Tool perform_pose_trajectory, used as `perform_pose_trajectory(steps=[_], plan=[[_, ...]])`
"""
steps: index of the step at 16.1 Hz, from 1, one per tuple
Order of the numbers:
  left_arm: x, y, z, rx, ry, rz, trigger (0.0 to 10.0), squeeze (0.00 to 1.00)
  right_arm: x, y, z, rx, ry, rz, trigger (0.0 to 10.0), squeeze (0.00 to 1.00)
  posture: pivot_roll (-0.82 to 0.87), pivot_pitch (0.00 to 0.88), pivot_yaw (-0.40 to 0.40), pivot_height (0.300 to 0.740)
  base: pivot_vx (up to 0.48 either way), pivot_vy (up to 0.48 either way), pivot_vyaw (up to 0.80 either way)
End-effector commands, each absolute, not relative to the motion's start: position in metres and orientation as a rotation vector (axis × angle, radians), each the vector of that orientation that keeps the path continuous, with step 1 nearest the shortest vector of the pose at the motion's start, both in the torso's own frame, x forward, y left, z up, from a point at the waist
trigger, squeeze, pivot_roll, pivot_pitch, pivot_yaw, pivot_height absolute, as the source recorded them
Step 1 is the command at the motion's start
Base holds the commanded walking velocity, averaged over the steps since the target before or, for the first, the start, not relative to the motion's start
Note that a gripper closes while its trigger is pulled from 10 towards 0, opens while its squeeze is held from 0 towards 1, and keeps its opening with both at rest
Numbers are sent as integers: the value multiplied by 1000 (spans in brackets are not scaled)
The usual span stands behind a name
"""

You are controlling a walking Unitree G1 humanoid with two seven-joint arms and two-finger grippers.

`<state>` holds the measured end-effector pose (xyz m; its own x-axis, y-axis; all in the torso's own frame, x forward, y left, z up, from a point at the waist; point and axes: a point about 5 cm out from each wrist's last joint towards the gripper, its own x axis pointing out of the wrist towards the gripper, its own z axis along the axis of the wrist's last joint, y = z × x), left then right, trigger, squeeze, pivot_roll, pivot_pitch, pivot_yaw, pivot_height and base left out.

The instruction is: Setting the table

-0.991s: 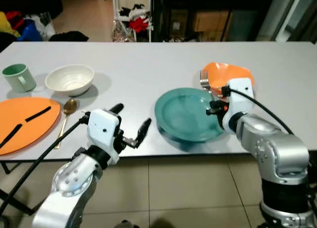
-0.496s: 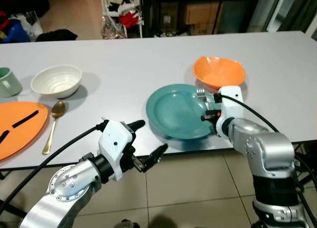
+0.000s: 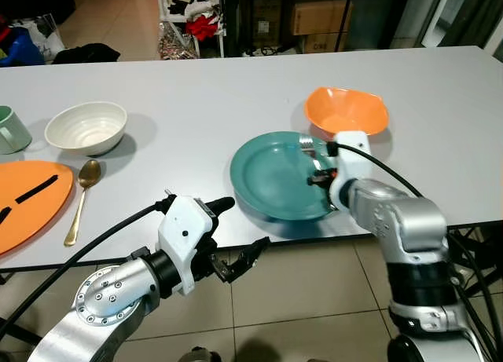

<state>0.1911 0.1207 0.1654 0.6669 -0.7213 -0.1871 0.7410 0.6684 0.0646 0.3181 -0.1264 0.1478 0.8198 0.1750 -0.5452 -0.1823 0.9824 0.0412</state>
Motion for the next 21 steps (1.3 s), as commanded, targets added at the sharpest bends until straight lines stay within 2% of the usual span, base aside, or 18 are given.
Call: perform_pose_trajectory(steps=[1, 5, 13, 14, 15, 17, 18, 19, 21], plan=[[189, 121, 167, 145, 148, -832, 10000, 0, 321, -123, 148, -20, 573, 191, 10000, 0, -83, 47, 26, 740, 0, 0, 0], [187, 120, 167, 147, 158, -840, 10000, 0, 329, -125, 132, -48, 607, 170, 10000, 0, -65, 47, 28, 740, 0, 0, 0], [185, 122, 168, 143, 164, -843, 10000, 0, 341, -126, 136, -59, 585, 174, 10000, 0, -62, 39, 13, 740, 0, 0, 0], [186, 121, 168, 143, 163, -844, 10000, 0, 342, -126, 136, -58, 582, 177, 10000, 82, -62, 38, 13, 740, 0, 0, 0], [186, 121, 168, 144, 163, -844, 10000, 0, 342, -125, 136, -58, 582, 177, 10000, 82, -62, 36, 13, 740, 0, 0, 0], [186, 121, 168, 145, 162, -845, 10000, 0, 344, -124, 136, -58, 580, 182, 10000, 388, -62, 31, 15, 740, 0, 0, 0], [187, 122, 168, 145, 162, -846, 10000, 0, 344, -124, 136, -56, 578, 183, 10000, 835, -62, 30, 16, 740, 0, 0, 0], [187, 122, 168, 146, 162, -847, 10000, 0, 345, -124, 136, -55, 578, 183, 10000, 933, -62, 29, 16, 740, 0, 0, 0], [188, 121, 169, 147, 161, -849, 10000, 0, 345, -125, 138, -53, 574, 180, 10000, 984, -65, 28, 20, 740, 0, 0, 0]])
